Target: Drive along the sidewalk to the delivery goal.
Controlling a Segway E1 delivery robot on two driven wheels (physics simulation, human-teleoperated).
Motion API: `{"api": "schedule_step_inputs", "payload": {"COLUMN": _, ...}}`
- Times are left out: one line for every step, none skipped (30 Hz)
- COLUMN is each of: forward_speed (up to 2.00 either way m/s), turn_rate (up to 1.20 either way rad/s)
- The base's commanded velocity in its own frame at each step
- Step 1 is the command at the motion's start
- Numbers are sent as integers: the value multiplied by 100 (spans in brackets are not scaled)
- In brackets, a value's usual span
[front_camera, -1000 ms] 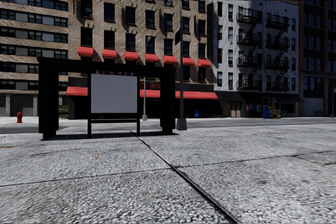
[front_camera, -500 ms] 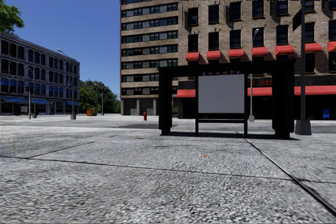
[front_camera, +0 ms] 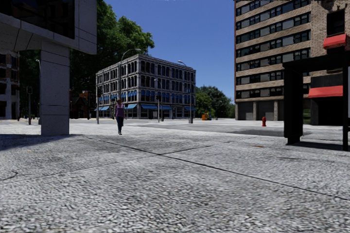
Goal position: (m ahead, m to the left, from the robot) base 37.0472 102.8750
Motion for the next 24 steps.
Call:
{"api": "schedule_step_inputs", "payload": {"forward_speed": 0, "turn_rate": 116}}
{"api": "schedule_step_inputs", "payload": {"forward_speed": 0, "turn_rate": 116}}
{"api": "schedule_step_inputs", "payload": {"forward_speed": 0, "turn_rate": 116}}
{"api": "schedule_step_inputs", "payload": {"forward_speed": 0, "turn_rate": 116}}
{"api": "schedule_step_inputs", "payload": {"forward_speed": 0, "turn_rate": 116}}
{"api": "schedule_step_inputs", "payload": {"forward_speed": 0, "turn_rate": 116}}
{"api": "schedule_step_inputs", "payload": {"forward_speed": 0, "turn_rate": 116}}
{"api": "schedule_step_inputs", "payload": {"forward_speed": 0, "turn_rate": 116}}
{"api": "schedule_step_inputs", "payload": {"forward_speed": 0, "turn_rate": 116}}
{"api": "schedule_step_inputs", "payload": {"forward_speed": 0, "turn_rate": 116}}
{"api": "schedule_step_inputs", "payload": {"forward_speed": 0, "turn_rate": 116}}
{"api": "schedule_step_inputs", "payload": {"forward_speed": 0, "turn_rate": 116}}
{"api": "schedule_step_inputs", "payload": {"forward_speed": 0, "turn_rate": 116}}
{"api": "schedule_step_inputs", "payload": {"forward_speed": 0, "turn_rate": 116}}
{"api": "schedule_step_inputs", "payload": {"forward_speed": 0, "turn_rate": 116}}
{"api": "schedule_step_inputs", "payload": {"forward_speed": 0, "turn_rate": 105}}
{"api": "schedule_step_inputs", "payload": {"forward_speed": 0, "turn_rate": 84}}
{"api": "schedule_step_inputs", "payload": {"forward_speed": 0, "turn_rate": 0}}
{"api": "schedule_step_inputs", "payload": {"forward_speed": 0, "turn_rate": 0}}
{"api": "schedule_step_inputs", "payload": {"forward_speed": 0, "turn_rate": 0}}
{"api": "schedule_step_inputs", "payload": {"forward_speed": 0, "turn_rate": 0}}
{"api": "schedule_step_inputs", "payload": {"forward_speed": 64, "turn_rate": 0}}
{"api": "schedule_step_inputs", "payload": {"forward_speed": 134, "turn_rate": 0}}
{"api": "schedule_step_inputs", "payload": {"forward_speed": 134, "turn_rate": 0}}
